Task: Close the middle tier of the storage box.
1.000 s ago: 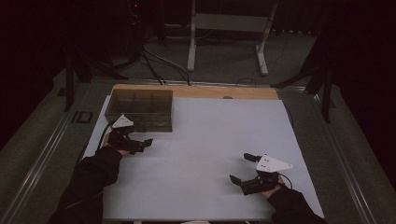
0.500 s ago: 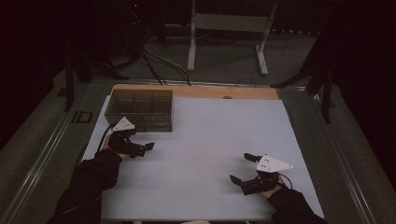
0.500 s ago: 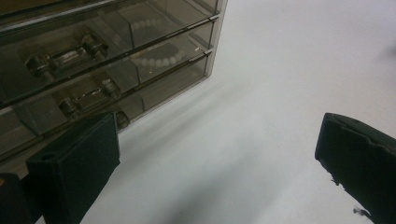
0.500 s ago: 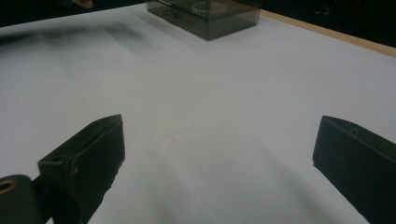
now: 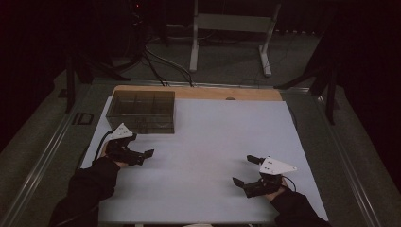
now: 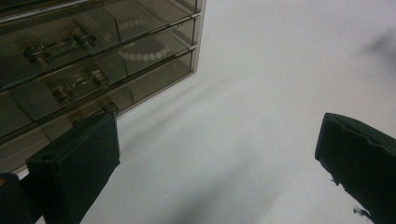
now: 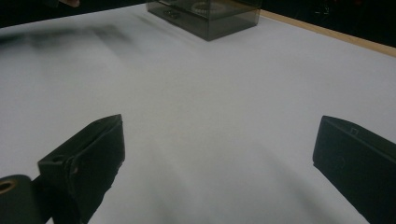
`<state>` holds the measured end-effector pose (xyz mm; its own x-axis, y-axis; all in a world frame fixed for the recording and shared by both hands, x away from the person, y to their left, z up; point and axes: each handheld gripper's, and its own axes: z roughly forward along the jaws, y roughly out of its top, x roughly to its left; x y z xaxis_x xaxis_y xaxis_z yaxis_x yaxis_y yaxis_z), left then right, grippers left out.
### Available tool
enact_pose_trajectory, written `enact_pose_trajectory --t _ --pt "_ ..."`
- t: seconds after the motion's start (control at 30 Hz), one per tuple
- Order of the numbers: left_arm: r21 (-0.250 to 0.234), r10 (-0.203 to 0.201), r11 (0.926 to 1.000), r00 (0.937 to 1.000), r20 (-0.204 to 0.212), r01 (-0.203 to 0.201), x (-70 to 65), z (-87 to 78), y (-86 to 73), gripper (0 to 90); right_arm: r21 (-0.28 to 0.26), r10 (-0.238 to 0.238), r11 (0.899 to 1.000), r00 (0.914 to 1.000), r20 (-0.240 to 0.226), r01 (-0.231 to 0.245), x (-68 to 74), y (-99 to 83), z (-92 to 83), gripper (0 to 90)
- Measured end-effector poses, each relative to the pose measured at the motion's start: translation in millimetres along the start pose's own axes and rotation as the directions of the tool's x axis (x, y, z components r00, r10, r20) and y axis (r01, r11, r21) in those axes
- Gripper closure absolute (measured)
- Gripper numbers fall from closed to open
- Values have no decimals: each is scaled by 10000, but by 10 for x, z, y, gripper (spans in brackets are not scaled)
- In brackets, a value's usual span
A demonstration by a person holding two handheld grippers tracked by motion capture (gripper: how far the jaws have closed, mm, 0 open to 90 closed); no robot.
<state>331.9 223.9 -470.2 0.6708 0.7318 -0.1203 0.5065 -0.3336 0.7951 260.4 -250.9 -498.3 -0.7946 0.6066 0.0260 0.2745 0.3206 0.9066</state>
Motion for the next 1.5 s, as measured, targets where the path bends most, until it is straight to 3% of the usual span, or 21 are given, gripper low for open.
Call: enact_pose_trajectory --t 0.27,0.57,1.0,1.13,1.3,1.5 --pt "-105 126 9999 9999 62 -125 -65 -89 -55 14 12 14 10000 10000 -14 -14 -3 -1 -1 22" --pt "-316 -35 9995 9999 162 40 -125 -190 -161 14 28 32 10000 10000 1 -32 -3 -2 -1 22" --pt "-494 -11 9988 9999 -161 3 -244 -273 -389 14 71 1 10000 10000 12 -2 1 -2 6 22" --pt "-374 -53 9993 9999 -115 49 -257 -273 -458 15 71 4 10000 10000 26 -4 2 -2 2 22" --pt "-207 230 9995 9982 -548 -242 -305 -274 -561 14 66 1 10000 10000 18 -1 -1 -3 2 22" --pt "-14 142 9999 9990 -430 -143 -320 -271 -663 14 62 -20 10000 10000 11 20 3 -2 5 22"
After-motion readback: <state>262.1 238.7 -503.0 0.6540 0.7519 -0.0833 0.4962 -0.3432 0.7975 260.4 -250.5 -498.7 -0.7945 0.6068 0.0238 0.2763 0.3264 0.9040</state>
